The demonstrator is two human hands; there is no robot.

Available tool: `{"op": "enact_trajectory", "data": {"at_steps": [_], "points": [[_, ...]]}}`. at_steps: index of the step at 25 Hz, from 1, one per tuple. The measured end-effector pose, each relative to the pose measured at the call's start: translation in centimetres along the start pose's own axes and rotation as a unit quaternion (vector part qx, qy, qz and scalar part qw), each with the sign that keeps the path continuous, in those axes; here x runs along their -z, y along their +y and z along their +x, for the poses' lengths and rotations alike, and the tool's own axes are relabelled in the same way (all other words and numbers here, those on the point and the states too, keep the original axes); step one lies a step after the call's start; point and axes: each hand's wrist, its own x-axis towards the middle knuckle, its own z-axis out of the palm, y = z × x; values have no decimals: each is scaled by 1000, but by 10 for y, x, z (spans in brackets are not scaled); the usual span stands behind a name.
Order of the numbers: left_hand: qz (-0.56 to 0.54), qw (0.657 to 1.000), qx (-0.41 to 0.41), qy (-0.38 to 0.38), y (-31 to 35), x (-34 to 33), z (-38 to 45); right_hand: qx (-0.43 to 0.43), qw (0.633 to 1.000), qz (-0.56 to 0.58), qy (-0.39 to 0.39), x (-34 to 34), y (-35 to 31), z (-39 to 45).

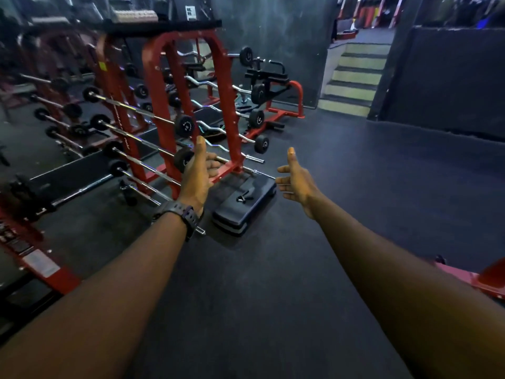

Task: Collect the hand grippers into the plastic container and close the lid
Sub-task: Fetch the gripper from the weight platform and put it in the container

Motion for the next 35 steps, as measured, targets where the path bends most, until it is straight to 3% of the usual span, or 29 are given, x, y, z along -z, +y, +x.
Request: {"op": "enact_trajectory", "data": {"at_steps": [8, 21, 26, 35], "points": [[-2, 998, 46, 36, -49, -92, 182, -48, 997, -31, -42, 19, 2, 215], [-11, 989, 129, 66, -127, -178, 510, -92, 985, -103, -105, -37, 11, 563], [-28, 975, 189, 113, -184, -194, 621, -138, 977, -95, -129, -55, 58, 707], [-36, 939, 303, 157, -354, -218, 804, -176, 928, -243, -220, -106, 197, 919]]}}
